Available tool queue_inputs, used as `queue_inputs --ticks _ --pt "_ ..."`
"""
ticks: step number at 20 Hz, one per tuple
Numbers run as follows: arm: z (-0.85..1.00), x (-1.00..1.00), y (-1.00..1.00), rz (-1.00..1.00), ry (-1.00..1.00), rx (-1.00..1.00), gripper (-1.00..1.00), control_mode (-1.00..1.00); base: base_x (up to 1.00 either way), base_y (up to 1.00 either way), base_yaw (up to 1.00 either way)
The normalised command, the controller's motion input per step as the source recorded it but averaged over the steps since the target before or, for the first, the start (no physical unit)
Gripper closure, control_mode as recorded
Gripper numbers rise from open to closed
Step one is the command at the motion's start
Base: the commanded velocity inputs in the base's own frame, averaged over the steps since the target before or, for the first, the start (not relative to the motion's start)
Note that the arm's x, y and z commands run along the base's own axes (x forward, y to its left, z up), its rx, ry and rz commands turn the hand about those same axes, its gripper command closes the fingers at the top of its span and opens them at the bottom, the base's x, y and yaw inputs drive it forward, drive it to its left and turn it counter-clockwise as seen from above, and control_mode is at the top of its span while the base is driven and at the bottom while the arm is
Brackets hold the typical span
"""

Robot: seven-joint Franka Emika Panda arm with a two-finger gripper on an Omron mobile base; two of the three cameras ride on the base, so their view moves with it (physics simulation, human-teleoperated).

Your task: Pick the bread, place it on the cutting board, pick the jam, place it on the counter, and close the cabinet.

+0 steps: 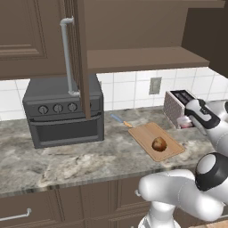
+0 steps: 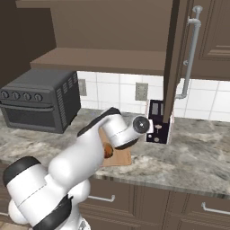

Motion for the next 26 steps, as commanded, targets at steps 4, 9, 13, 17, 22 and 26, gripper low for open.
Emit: queue_inputs --ticks 4,9,13,17,22,26 --pt "-0.33 0.0 -0.29 0.0 0.0 0.0 1.0 -1.0 0.0 0.0 0.0" --pt "-0.31 0.0 -0.28 0.0 0.0 0.0 1.0 -1.0 0.0 0.0 0.0" --pt "-0.22 0.01 -0.24 0.0 0.0 0.0 1.0 -1.0 0.0 0.0 0.0" --pt "-0.24 0.0 -0.2 0.0 0.0 0.0 1.0 -1.0 0.0 0.0 0.0" --pt "-0.22 0.0 -0.2 0.0 0.0 0.0 1.0 -1.0 0.0 0.0 0.0" --pt "-0.21 0.0 -0.2 0.0 0.0 0.0 1.0 -1.0 0.0 0.0 0.0"
